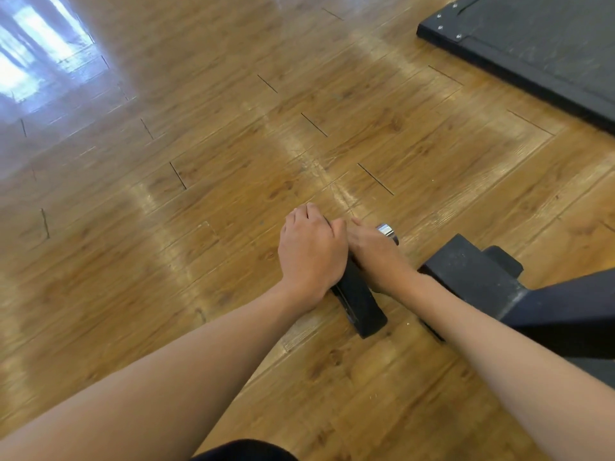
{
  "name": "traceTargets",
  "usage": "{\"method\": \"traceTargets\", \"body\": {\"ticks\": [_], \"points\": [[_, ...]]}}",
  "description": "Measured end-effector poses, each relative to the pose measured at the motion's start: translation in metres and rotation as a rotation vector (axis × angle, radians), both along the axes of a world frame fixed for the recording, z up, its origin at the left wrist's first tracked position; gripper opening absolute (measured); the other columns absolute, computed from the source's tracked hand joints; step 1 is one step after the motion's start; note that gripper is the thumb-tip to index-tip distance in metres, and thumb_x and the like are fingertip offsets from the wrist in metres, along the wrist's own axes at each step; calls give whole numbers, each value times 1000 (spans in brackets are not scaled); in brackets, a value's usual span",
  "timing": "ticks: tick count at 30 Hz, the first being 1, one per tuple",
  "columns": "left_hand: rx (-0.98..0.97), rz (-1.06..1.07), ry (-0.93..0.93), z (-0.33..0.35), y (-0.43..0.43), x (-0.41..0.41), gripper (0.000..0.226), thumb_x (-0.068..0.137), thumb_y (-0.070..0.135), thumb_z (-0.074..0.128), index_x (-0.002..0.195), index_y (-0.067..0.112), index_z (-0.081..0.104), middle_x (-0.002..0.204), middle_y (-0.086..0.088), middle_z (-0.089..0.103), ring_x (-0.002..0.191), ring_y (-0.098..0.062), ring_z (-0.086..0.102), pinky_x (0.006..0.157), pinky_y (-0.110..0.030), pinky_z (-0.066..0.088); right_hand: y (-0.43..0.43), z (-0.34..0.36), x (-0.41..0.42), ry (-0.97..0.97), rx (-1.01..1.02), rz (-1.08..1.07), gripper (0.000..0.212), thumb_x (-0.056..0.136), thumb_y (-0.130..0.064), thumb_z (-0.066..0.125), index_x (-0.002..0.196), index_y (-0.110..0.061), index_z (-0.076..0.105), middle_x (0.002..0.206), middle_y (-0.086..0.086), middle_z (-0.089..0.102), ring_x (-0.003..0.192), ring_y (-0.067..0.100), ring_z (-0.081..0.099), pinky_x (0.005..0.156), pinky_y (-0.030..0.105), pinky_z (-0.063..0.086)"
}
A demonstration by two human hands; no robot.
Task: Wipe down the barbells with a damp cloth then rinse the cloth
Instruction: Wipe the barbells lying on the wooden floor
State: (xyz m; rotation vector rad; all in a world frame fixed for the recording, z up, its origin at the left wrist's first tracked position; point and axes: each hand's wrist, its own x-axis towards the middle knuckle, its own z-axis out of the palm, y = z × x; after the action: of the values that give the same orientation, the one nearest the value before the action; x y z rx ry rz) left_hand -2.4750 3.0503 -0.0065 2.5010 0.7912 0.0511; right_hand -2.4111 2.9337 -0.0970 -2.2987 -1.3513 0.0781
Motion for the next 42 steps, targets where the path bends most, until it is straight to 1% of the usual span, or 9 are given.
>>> {"method": "traceTargets", "body": {"ticks": [4, 8, 10, 13, 16, 23, 30, 36, 42], "points": [[6, -11, -2, 3, -4, 1, 50, 93, 34, 26, 120, 3, 55, 123, -12, 59, 116, -28, 50, 103, -43, 42, -39, -19, 2, -159, 58, 15, 50, 90, -3, 61, 140, -7, 56, 142, 6, 59, 142, 23, 46, 122, 53, 26], [28, -16, 5, 6, -6, 1, 60, 89, 35, 21, 124, 1, 55, 127, -14, 58, 120, -29, 49, 105, -44, 40, -28, -8, 31, -118, -50, -257, 13, 96, -9, 56, 104, -10, 67, 95, 4, 69, 95, 26, 67, 124, 48, 21], [4, 0, 10, 5, -4, 0, 65, 87, 35, 12, 119, 0, 56, 123, -13, 57, 116, -29, 48, 103, -43, 41, -7, 3, 40, 24, -149, -401, 23, 103, -18, 45, 86, -13, 60, 73, 1, 59, 71, 25, 61, 118, 45, 31], [0, -3, 1, 3, 0, 0, 72, 81, 37, 3, 114, 1, 56, 119, -12, 57, 113, -28, 47, 101, -41, 42, -4, 5, 23, 176, 5, -530, 23, 105, -24, 47, 94, -11, 62, 83, 4, 62, 80, 28, 61, 77, 36, 49], [25, -5, -15, 3, -1, 2, 57, 87, 35, 19, 118, 3, 56, 123, -12, 58, 117, -28, 48, 104, -43, 41, -21, -1, -8, 183, 191, -585, 27, 108, -24, 47, 121, -6, 62, 107, 7, 66, 100, 23, 59, 84, 34, 47], [59, -61, -4, 4, -5, -2, 53, 90, 33, 24, 120, 3, 55, 128, -13, 57, 121, -28, 47, 107, -41, 38, 5, 4, 31, 422, -21, -915, 48, 107, -30, 39, 63, -14, 46, 58, -1, 45, 53, 18, 46, 50, 30, 29], [95, -58, -15, 1, -11, -4, 52, 91, 31, 28, 125, 1, 54, 133, -13, 56, 124, -28, 47, 108, -40, 37, -5, 3, -10, 142, 140, -849, 33, 108, -29, 41, 102, -5, 63, 83, 0, 52, 70, 19, 51, 63, 30, 37], [86, -69, -5, 0, -5, 1, 48, 93, 31, 28, 123, 3, 54, 128, -12, 57, 121, -27, 47, 107, -40, 38, 3, -4, 10, -42, 98, -551, 31, 104, -24, 46, 95, -5, 70, 86, 9, 69, 78, 24, 58, 76, 37, 50], [64, -68, -7, 1, -5, 2, 46, 96, 31, 31, 124, 3, 54, 129, -11, 57, 121, -26, 48, 107, -40, 39, -49, -32, -10, -109, 150, -116, 47, 95, 1, 60, 142, -1, 55, 143, 11, 57, 138, 27, 48, 119, 46, 36]]}}
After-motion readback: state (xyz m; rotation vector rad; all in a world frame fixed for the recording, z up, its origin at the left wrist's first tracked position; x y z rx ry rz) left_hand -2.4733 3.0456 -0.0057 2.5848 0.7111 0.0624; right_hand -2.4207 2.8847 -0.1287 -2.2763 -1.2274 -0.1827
